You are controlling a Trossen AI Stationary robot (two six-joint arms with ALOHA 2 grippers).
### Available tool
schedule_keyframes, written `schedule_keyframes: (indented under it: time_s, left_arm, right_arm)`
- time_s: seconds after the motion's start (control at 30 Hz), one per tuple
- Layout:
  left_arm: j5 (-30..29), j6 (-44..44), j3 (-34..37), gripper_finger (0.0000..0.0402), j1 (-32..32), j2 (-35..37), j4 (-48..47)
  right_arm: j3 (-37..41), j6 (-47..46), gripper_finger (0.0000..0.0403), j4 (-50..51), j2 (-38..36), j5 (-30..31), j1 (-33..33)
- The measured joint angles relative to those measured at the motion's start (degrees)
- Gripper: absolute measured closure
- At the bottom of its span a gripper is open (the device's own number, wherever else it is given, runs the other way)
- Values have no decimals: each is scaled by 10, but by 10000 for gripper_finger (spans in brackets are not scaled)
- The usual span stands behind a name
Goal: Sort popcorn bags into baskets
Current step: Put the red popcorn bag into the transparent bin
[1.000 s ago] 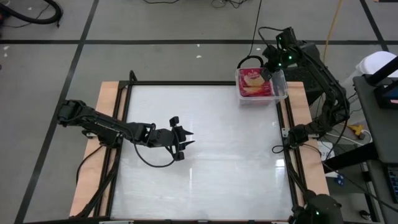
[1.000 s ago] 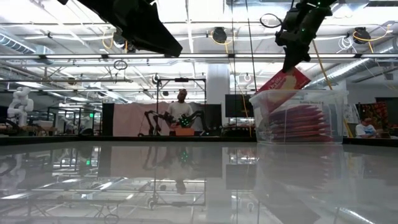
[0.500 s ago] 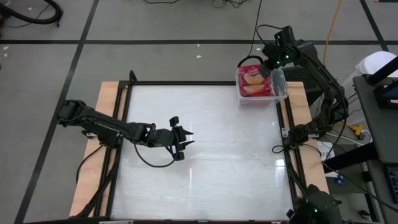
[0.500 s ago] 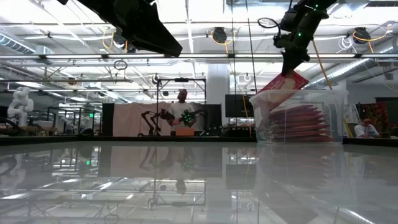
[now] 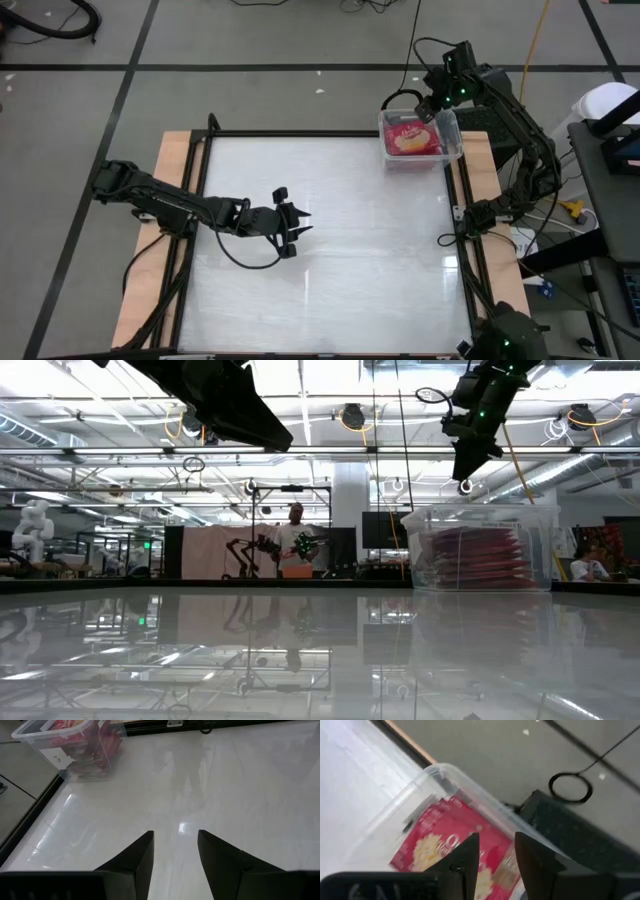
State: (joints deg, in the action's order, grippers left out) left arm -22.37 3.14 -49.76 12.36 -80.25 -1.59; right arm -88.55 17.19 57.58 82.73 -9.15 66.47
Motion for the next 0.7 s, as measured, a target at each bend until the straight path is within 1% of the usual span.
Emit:
schedule_keyframes:
  time_s: [0.1,0.2,0.37,0.47,0.57,0.7]
  left_arm:
    - [0,0,0,245,0,0,-5]
    - [0,3,0,245,0,0,-12]
    - [0,2,0,245,-1,0,-13]
    - [0,3,0,245,-1,0,-13]
    - [0,4,0,245,-1,0,-13]
    - [0,4,0,245,-1,0,-14]
  right_arm:
    - [0,-28,286,44,-5,2,-18]
    - [0,-45,300,90,-7,6,-44]
    - [1,-87,328,158,-7,53,-91]
    - [16,-108,344,162,-8,89,-118]
    - [51,-120,357,142,-8,120,-130]
    - [122,-118,368,75,-8,121,-133]
